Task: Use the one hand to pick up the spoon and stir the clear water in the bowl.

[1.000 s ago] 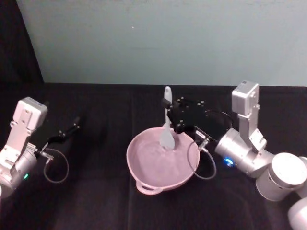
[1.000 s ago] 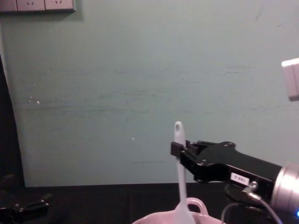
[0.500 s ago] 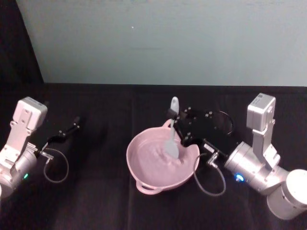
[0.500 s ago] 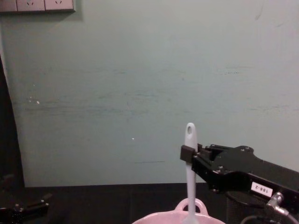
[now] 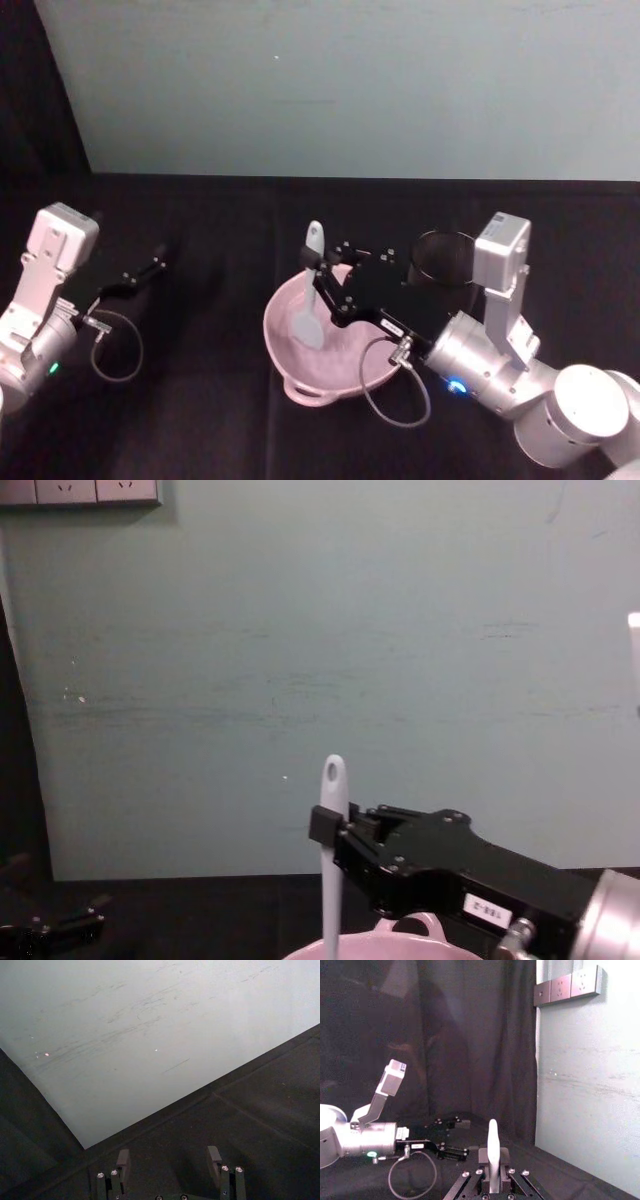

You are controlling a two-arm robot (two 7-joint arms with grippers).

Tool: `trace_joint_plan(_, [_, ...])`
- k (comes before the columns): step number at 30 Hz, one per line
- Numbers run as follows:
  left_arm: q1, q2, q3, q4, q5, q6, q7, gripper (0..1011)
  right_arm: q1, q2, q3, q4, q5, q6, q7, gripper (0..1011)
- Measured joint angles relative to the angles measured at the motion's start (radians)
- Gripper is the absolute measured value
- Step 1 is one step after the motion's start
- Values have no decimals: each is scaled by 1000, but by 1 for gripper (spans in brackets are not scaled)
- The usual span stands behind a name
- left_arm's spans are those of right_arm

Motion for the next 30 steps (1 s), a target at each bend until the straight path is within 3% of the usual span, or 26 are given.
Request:
trace_joint_plan(8, [0, 0, 0, 0, 0, 0, 0, 1005, 64, -37, -8, 86, -17, -28, -6, 119])
trace_joint_plan(14, [0, 0, 0, 0, 0, 0, 0, 1005, 86, -44, 19, 129, -26, -44, -32, 119])
trace_joint_plan(21, [0, 0, 0, 0, 0, 0, 0, 1005, 70, -29, 53, 121, -29, -47, -54, 119])
trace_joint_plan(30, [0, 0, 0, 0, 0, 0, 0, 1005, 3, 13, 97, 47, -41, -22, -84, 119])
